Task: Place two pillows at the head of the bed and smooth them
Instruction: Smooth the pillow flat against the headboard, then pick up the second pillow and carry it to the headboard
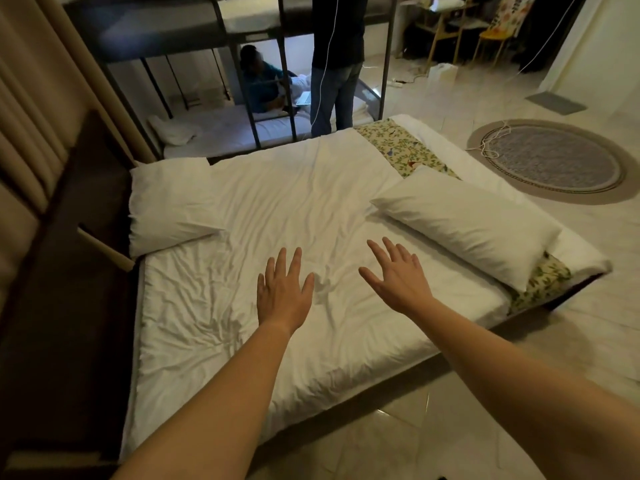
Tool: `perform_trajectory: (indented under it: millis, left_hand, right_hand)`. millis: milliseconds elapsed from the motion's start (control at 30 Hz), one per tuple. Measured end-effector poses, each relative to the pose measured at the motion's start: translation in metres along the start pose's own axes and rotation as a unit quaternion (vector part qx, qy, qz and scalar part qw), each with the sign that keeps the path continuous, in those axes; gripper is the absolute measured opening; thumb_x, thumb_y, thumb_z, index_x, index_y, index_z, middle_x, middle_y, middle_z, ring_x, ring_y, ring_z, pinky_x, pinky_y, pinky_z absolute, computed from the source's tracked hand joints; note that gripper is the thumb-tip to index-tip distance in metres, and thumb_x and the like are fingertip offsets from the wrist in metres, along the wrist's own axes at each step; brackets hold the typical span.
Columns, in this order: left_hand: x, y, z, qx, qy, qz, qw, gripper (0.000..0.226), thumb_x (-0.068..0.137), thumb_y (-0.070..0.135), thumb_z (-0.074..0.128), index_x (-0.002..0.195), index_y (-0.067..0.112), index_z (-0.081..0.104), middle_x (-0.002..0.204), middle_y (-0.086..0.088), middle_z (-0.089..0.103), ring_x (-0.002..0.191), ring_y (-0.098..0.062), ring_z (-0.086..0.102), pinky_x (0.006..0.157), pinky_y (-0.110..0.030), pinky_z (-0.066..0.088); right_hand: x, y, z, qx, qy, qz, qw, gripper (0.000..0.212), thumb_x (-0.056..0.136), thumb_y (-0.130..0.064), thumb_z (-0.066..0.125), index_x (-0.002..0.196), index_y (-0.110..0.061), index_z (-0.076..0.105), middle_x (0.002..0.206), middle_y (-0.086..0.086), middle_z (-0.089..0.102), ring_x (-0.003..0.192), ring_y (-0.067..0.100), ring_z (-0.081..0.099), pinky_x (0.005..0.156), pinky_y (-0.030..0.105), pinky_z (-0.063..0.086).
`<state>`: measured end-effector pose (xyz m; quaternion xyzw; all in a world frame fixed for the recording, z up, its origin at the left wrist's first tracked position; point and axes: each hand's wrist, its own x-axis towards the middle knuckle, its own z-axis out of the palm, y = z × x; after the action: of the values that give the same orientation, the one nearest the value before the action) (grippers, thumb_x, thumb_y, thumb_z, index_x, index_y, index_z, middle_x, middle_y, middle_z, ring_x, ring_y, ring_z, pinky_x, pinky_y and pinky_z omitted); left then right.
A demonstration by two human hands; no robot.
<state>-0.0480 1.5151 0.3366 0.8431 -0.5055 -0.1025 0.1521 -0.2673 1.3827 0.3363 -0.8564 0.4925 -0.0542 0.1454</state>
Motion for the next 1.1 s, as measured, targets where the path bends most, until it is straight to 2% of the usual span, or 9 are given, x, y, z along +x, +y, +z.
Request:
perform_trajectory:
  millis: [167,400,667,867,1100]
  left_hand:
    - [0.002,0.063,0.019,-0.007,0.003,-0.008,1.000,0.067,0.110,0.058,0.029,0.170,0.038,0.006,0.178,0.004,0.000,0.164,-0.022,-0.002,0.132,-0.049,0.009]
    - [0.008,0.182,0.063,-0.020,0.006,-0.005,1.000,0.068,0.110,0.059,0.027,0.170,0.037,0.005,0.178,0.004,0.000,0.164,-0.022,-0.001,0.132,-0.048,0.010]
    - [0.029,0.305,0.105,-0.036,-0.013,0.028,0.999,0.068,0.109,0.059,0.029,0.170,0.038,0.007,0.178,0.005,0.001,0.164,-0.022,-0.001,0.132,-0.047,0.010]
    - [0.091,0.373,0.132,-0.041,-0.028,0.062,0.997,0.067,0.109,0.059,0.028,0.170,0.038,0.008,0.178,0.006,-0.001,0.164,-0.021,-0.003,0.132,-0.047,0.009]
    - [0.204,0.434,0.165,-0.051,-0.043,0.092,0.994,0.067,0.109,0.059,0.030,0.169,0.040,0.008,0.178,0.005,0.001,0.164,-0.025,0.001,0.132,-0.047,0.012]
  right_hand:
    - [-0.001,0.060,-0.026,-0.001,-0.001,-0.005,1.000,0.077,0.103,-0.075,0.025,0.170,-0.040,0.011,0.179,0.002,0.011,0.163,0.031,0.013,0.129,0.054,0.014]
    - [-0.007,0.179,-0.076,-0.016,-0.002,0.003,1.000,0.077,0.104,-0.073,0.027,0.170,-0.037,0.013,0.178,0.002,0.012,0.162,0.031,0.015,0.129,0.053,0.014]
    - [-0.006,0.303,-0.122,0.002,-0.003,0.040,0.999,0.075,0.104,-0.074,0.024,0.170,-0.040,0.010,0.179,0.000,0.008,0.162,0.032,0.012,0.129,0.057,0.013]
    - [0.029,0.369,-0.147,0.009,0.009,0.080,0.997,0.075,0.105,-0.074,0.025,0.170,-0.041,0.008,0.179,-0.001,0.006,0.163,0.030,0.011,0.130,0.056,0.011]
    - [0.117,0.432,-0.167,0.007,0.022,0.118,0.993,0.075,0.104,-0.075,0.025,0.169,-0.043,0.006,0.179,-0.003,0.004,0.163,0.028,0.007,0.130,0.055,0.008]
